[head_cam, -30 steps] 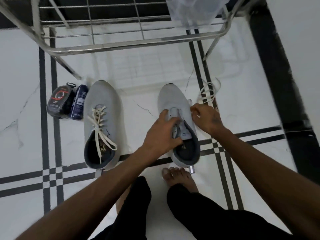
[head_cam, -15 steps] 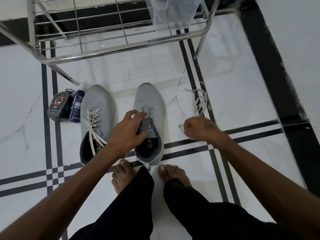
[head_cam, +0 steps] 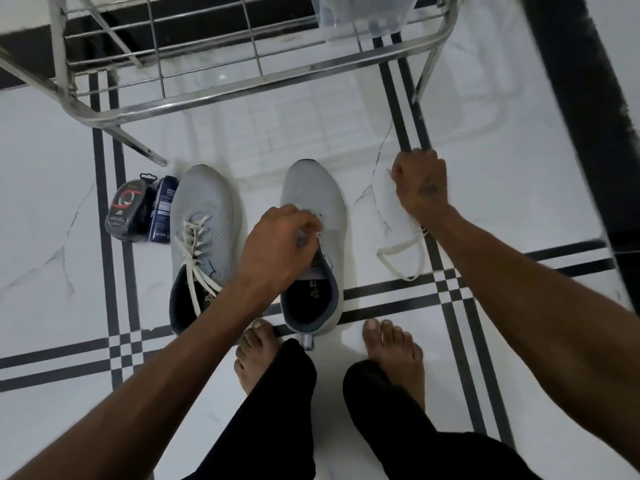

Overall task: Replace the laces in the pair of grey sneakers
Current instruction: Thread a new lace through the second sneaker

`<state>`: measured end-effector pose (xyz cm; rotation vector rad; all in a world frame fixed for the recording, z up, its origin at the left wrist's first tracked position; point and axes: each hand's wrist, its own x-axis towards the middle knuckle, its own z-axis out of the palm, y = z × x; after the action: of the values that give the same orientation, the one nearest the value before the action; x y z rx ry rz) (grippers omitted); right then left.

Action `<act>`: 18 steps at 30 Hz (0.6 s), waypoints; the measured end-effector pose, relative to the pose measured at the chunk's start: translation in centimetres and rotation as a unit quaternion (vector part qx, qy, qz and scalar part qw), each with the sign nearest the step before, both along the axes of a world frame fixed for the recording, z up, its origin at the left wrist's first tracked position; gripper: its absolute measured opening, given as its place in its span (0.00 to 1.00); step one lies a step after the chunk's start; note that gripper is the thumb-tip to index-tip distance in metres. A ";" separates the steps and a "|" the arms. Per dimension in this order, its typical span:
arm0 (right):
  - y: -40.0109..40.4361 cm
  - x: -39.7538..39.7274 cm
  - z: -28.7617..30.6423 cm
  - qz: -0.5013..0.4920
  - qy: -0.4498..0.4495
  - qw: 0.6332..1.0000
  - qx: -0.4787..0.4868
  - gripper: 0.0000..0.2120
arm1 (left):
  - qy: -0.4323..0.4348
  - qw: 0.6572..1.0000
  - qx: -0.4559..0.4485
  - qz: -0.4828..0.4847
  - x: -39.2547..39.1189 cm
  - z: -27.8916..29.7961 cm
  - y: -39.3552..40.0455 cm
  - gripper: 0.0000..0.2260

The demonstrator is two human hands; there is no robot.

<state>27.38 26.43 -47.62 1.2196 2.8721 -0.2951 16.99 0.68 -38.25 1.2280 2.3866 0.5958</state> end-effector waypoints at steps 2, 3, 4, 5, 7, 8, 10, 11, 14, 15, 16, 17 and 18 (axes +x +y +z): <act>-1.2 0.2 1.3 -0.023 0.079 0.996 -0.040 0.05 | 0.033 0.999 -0.004 0.001 0.2 -0.2 -0.5 0.07; -2.3 0.6 2.3 -0.039 0.141 0.985 -0.091 0.04 | 0.048 0.999 -0.011 0.003 0.4 -0.4 -0.8 0.06; -3.6 1.0 3.5 -0.050 0.203 0.965 -0.160 0.04 | 0.060 0.998 -0.020 0.007 0.4 -0.6 -0.9 0.06; -5.0 1.4 4.5 -0.053 0.243 0.941 -0.230 0.03 | 0.066 0.997 -0.033 0.016 0.3 -0.8 -0.9 0.06; -7.5 1.8 5.8 -0.022 0.235 0.923 -0.302 0.03 | 0.056 0.996 -0.059 0.032 0.0 -1.3 -0.6 0.09; -8.4 1.8 6.0 0.002 0.213 0.927 -0.307 0.03 | 0.048 0.996 -0.067 0.033 -0.1 -1.6 -0.3 0.10; -9.3 1.3 5.8 0.035 0.170 0.937 -0.304 0.03 | 0.049 0.996 -0.068 0.031 -0.3 -2.0 0.5 0.12; -9.6 0.8 5.6 0.050 0.154 0.941 -0.297 0.03 | 0.052 0.996 -0.066 0.031 -0.5 -2.2 0.8 0.12; -10.3 -0.3 4.9 0.078 0.115 0.950 -0.280 0.04 | 0.050 0.996 -0.074 0.030 -0.8 -2.7 1.5 0.12; -10.4 -0.5 4.6 0.073 0.110 0.950 -0.282 0.04 | 0.049 0.995 -0.083 0.028 -0.9 -3.0 1.6 0.12; -10.5 -0.6 4.4 0.066 0.110 0.950 -0.285 0.04 | 0.047 0.995 -0.088 0.028 -0.9 -3.2 1.6 0.12; -10.6 -0.5 4.2 0.061 0.115 0.949 -0.288 0.04 | 0.042 0.995 -0.089 0.029 -0.9 -3.4 1.5 0.12; -10.7 -0.5 4.0 0.058 0.121 0.947 -0.293 0.04 | 0.035 0.995 -0.088 0.031 -1.0 -3.6 1.5 0.12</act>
<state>26.90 15.74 -43.65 0.9432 2.6909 -1.2617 16.02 2.23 -41.85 1.1192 2.4841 0.3560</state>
